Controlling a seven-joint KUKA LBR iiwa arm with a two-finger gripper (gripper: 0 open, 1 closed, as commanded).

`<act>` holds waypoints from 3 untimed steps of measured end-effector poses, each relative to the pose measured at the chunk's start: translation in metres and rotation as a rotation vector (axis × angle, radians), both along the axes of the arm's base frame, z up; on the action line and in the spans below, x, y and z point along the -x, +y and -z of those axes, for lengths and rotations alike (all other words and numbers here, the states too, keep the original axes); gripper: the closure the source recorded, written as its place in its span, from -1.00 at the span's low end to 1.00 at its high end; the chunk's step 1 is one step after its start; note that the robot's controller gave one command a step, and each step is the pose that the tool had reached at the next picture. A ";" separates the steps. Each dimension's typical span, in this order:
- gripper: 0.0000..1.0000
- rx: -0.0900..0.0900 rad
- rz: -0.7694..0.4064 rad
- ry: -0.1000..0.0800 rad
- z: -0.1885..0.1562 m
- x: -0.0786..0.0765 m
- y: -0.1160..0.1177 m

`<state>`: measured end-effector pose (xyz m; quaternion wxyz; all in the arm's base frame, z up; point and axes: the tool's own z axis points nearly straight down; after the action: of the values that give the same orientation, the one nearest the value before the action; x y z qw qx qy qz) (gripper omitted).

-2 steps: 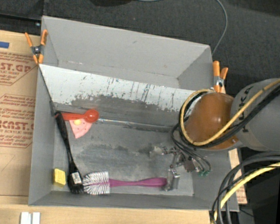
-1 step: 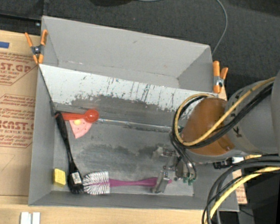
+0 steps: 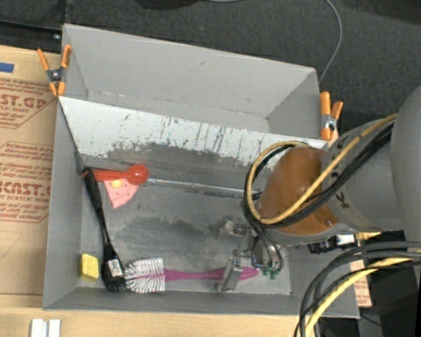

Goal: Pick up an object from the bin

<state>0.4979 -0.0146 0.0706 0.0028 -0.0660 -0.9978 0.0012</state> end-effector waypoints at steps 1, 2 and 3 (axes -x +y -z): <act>-1.00 -0.002 0.019 0.000 0.000 -0.004 0.005; 1.00 -0.002 -0.157 0.000 0.001 0.019 -0.014; 1.00 -0.002 -0.157 0.000 0.001 0.019 -0.014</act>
Offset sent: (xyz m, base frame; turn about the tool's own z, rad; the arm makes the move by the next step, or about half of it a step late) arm -0.0187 -0.0140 -0.0006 -0.1567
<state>0.4792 -0.0283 0.0696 0.0026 0.0123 -0.9999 0.0006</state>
